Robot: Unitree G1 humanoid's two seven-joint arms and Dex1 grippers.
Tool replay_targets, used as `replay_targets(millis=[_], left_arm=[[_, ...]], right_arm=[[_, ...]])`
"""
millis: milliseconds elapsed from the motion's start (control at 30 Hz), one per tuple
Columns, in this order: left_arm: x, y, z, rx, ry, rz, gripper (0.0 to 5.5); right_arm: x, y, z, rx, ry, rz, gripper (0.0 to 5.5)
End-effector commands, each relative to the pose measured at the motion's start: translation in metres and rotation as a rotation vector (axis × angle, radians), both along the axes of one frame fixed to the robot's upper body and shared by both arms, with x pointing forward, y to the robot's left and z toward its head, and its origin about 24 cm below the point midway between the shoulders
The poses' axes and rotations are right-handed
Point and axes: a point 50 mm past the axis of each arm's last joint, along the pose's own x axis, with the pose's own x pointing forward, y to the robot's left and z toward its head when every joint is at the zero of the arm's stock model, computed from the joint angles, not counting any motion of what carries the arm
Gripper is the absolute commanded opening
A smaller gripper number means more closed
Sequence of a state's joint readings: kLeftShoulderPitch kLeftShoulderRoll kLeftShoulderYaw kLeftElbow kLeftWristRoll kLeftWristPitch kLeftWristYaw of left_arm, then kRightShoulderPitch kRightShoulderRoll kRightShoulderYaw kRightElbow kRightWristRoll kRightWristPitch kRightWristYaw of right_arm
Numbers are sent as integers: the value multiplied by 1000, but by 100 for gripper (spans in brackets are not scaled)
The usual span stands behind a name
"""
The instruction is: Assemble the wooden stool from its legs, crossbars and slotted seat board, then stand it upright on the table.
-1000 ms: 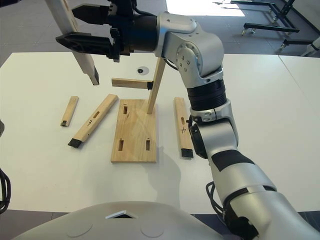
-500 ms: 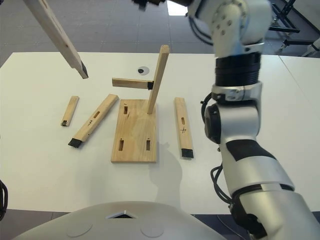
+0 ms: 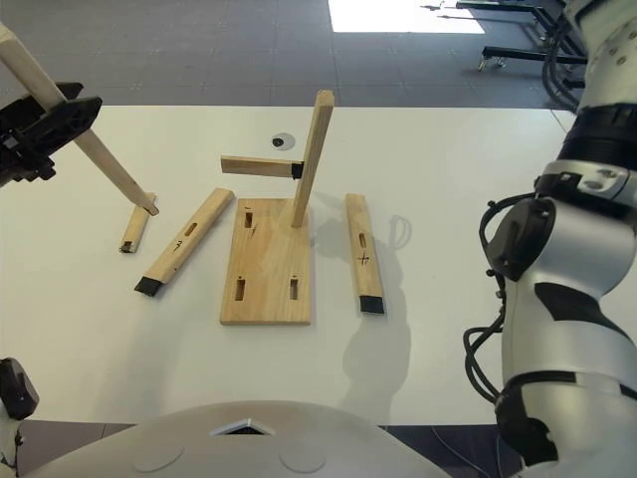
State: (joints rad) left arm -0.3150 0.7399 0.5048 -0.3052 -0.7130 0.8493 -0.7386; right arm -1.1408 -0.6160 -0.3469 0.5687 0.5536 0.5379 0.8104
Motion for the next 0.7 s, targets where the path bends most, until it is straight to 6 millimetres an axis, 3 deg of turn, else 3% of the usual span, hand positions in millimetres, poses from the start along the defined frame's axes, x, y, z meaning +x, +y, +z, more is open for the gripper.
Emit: replay_targets(millis=[33, 200, 300, 467, 700], left_arm=[[12, 7, 4, 85, 7, 108, 202], [23, 14, 36, 159, -300, 223, 202], [30, 25, 44, 162, -347, 361, 202], [41, 26, 21, 270, -225, 369, 202], [35, 15, 13, 125, -331, 246, 202]], right_arm=[[0, 4, -15, -7, 47, -8, 540], [-1, 5, -25, 0, 80, -15, 540], [-1, 6, -28, 4, 93, -18, 540], [-3, 8, -44, 20, 139, -42, 540], [-4, 17, -72, 24, 212, -70, 540]])
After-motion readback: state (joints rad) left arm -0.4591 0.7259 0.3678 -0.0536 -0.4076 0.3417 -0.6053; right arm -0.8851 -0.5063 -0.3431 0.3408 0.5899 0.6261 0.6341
